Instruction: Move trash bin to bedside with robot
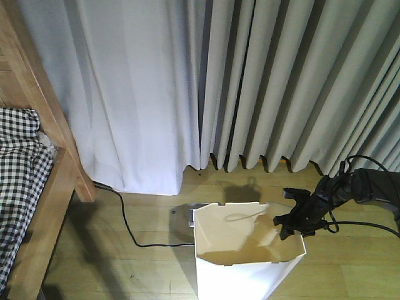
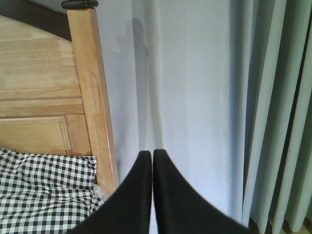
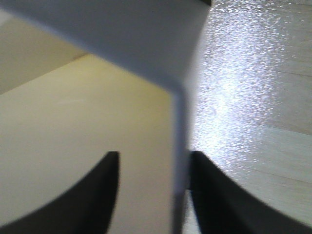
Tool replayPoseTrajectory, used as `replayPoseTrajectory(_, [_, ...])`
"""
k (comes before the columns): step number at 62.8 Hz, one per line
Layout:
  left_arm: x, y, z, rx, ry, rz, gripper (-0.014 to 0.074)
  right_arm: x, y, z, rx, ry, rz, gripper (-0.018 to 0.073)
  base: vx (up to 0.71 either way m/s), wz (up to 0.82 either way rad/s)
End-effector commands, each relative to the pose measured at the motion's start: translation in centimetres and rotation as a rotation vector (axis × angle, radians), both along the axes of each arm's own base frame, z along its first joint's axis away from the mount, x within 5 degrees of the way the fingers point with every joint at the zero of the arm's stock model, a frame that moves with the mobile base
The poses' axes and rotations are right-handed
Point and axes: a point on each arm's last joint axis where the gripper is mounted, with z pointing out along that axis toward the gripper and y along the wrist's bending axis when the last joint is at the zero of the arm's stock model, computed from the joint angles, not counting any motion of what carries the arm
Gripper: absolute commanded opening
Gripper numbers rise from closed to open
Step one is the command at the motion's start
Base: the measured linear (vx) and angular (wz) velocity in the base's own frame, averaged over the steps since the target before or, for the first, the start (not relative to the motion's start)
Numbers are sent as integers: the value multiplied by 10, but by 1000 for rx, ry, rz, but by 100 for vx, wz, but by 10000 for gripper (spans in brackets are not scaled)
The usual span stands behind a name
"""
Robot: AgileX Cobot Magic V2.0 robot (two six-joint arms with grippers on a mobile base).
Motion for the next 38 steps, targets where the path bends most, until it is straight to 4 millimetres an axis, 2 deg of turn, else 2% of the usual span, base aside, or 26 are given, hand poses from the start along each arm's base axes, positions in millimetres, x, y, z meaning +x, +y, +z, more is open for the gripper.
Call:
replayPoseTrajectory(1, [-2, 0, 15, -1, -103, -3, -6, 23, -2, 27, 0, -60, 8, 473, 0, 0])
replayPoseTrajectory(21, [-2, 0, 15, -1, -103, -3, -6, 24, -2, 27, 4, -69, 16, 494, 0, 0])
replayPoseTrajectory(29, [-2, 0, 15, -1, -103, -3, -6, 35, -9, 42, -44, -105, 16, 494, 0, 0])
replayPoseTrajectory(38, [-2, 0, 15, -1, -103, -3, -6, 44, -16, 69, -124, -147, -13, 494, 0, 0])
